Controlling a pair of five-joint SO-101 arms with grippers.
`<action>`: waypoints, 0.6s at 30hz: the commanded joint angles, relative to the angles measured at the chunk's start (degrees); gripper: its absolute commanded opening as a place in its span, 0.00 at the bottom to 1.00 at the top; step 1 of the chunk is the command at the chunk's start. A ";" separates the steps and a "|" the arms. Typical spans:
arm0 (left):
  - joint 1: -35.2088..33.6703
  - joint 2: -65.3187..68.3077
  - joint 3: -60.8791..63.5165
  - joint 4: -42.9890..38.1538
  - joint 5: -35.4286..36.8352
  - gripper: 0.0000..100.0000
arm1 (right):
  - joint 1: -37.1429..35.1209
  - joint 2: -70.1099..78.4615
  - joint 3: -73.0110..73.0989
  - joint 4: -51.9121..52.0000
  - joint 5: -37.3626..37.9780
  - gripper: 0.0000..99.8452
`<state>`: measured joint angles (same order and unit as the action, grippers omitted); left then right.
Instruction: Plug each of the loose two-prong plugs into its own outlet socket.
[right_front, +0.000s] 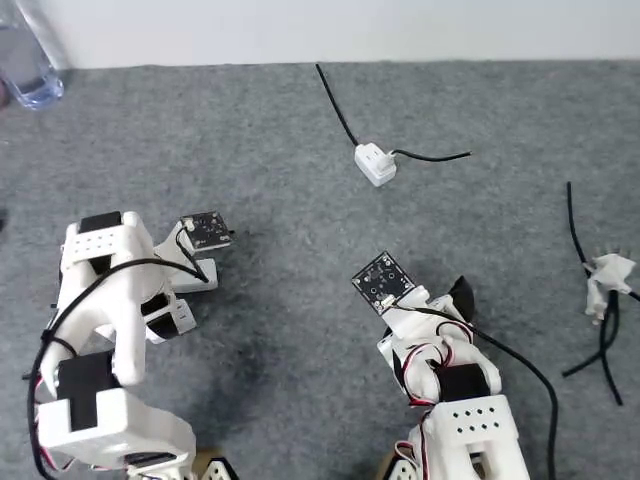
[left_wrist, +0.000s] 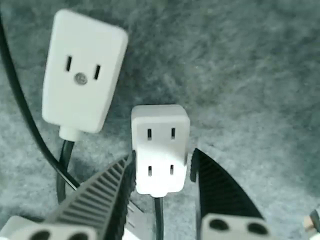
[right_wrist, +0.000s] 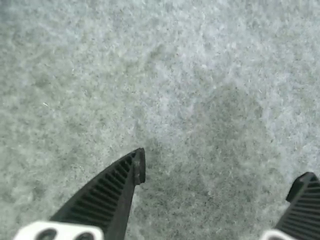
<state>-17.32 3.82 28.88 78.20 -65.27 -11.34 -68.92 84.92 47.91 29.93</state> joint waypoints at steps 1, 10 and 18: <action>0.35 -0.09 -1.71 2.11 -0.26 0.17 | -0.31 -0.66 -0.35 -1.10 0.62 0.43; 0.62 0.26 1.80 -2.20 -0.62 0.19 | -0.31 -0.66 -0.35 -1.10 0.62 0.43; 0.35 0.53 2.59 -4.04 -2.55 0.22 | -0.31 -0.66 -0.35 -1.10 0.62 0.43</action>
<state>-17.23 4.53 31.25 74.68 -66.33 -11.34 -68.92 84.92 47.91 29.93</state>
